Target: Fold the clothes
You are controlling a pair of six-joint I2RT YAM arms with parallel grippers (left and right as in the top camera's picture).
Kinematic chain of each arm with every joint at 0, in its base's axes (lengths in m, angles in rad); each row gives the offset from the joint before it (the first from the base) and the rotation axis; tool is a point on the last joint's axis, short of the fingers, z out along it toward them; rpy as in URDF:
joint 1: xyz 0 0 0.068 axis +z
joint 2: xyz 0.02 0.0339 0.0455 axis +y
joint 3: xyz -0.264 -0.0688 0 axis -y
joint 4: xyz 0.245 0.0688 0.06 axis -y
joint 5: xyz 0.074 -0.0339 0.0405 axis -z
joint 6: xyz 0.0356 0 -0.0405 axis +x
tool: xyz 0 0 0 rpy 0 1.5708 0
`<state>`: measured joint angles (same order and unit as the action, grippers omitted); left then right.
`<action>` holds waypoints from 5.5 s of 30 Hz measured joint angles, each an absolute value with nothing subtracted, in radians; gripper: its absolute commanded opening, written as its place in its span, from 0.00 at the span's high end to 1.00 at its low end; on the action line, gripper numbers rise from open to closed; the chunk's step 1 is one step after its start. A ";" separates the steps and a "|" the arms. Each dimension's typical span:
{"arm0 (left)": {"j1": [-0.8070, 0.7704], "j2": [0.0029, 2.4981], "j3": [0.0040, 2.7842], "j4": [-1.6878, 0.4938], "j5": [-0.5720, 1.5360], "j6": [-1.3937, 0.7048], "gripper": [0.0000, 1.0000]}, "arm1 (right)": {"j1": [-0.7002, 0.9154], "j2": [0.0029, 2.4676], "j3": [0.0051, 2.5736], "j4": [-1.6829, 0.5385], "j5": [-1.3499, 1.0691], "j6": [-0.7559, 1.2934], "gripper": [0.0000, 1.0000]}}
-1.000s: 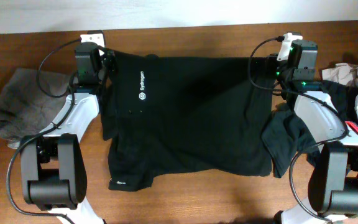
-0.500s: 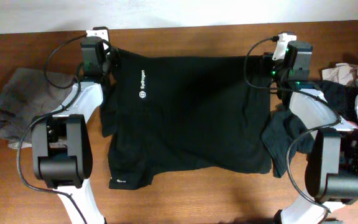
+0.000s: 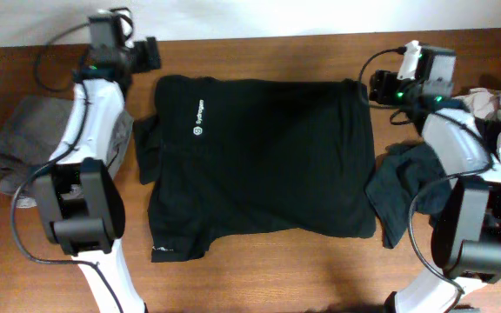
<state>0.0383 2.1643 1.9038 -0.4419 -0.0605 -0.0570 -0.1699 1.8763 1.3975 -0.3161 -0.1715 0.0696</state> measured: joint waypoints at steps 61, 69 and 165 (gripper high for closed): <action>-0.011 1.494 1.090 -1.090 0.173 -0.224 0.05 | -0.180 1.282 0.980 -1.192 -0.316 0.214 0.19; 0.043 1.478 0.867 -0.990 0.202 -0.303 0.09 | -0.180 1.282 0.936 -1.153 -0.317 0.214 0.20; 0.044 1.326 0.899 -1.089 0.202 -0.385 0.99 | -0.205 1.596 0.731 -0.872 -0.432 0.496 0.96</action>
